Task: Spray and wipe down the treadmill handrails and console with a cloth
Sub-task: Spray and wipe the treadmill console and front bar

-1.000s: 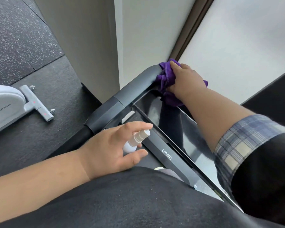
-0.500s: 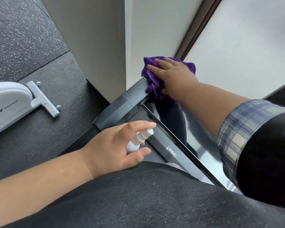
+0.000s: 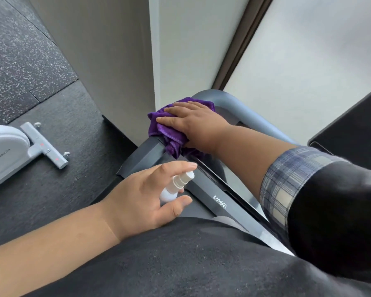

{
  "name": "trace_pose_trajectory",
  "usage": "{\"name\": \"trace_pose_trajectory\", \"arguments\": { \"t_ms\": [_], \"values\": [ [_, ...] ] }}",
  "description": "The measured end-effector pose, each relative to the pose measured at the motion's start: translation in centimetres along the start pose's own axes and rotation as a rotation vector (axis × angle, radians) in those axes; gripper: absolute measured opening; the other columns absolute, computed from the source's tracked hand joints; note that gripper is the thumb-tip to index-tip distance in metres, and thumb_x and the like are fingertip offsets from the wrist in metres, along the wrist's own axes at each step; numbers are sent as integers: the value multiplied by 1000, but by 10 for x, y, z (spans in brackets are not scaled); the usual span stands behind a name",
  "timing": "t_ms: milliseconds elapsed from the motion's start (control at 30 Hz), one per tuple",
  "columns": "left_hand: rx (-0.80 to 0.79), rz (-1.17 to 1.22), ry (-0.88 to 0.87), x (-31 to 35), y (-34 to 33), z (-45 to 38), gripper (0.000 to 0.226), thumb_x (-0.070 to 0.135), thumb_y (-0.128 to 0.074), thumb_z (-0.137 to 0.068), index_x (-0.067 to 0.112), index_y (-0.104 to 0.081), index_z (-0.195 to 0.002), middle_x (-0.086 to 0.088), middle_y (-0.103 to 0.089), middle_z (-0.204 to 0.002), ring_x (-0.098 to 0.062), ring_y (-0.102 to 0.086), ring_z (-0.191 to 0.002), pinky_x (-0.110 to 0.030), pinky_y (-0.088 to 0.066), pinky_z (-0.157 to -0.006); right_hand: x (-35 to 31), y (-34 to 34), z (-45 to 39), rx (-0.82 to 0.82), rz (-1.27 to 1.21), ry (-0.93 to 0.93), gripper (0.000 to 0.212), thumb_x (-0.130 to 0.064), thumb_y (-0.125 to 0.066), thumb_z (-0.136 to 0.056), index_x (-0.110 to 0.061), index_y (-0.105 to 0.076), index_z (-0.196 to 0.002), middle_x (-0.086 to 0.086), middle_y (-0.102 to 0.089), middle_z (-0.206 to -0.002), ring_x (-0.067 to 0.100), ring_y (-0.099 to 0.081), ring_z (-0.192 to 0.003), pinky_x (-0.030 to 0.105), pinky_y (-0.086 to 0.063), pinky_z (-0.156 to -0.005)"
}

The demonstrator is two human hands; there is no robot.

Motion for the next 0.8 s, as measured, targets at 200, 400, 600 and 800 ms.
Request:
{"name": "trace_pose_trajectory", "arguments": {
  "t_ms": [200,400,600,800],
  "values": [
    [-33,-5,-6,2,2,-3,54,45,-58,-89,40,-37,-138,36,-53,-97,14,-55,-86,-3,-39,-81,54,9,20,-32,-78,-337,85,-33,-69,-89,-41,-19,-157,-3,-17,-166,24,-15,-153,42,-15,-123],
    [-98,3,-31,5,-6,-7,54,46,-58,-89,45,-34,-137,30,-55,-93,10,-57,-85,-6,-42,-80,88,11,47,32,-227,-749,84,-35,-65,-86,-34,-22,-157,2,-34,-156,33,-39,-137,44,-38,-110],
    [-164,33,-68,9,-21,-19,55,51,-55,-88,54,-32,-137,22,-60,-92,-2,-61,-82,-21,-49,-78,88,-5,110,91,-254,-941,77,-38,-66,-85,-29,-30,-154,7,-47,-143,37,-48,-126,43,-43,-101],
    [-155,-26,-125,29,-32,-36,53,56,-50,-88,61,-28,-136,20,-60,-91,-8,-61,-85,-22,-49,-78,55,17,168,421,-397,-989,56,-17,-63,-86,-28,-54,-140,5,-57,-137,34,-52,-123,46,-42,-104]
  ]
}}
Point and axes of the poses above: each hand's wrist, its own z-axis away from the middle knuckle, its own y-axis out of the back of the hand, x = y × z, the point moved 5 cm from there along -z, towards the middle knuckle
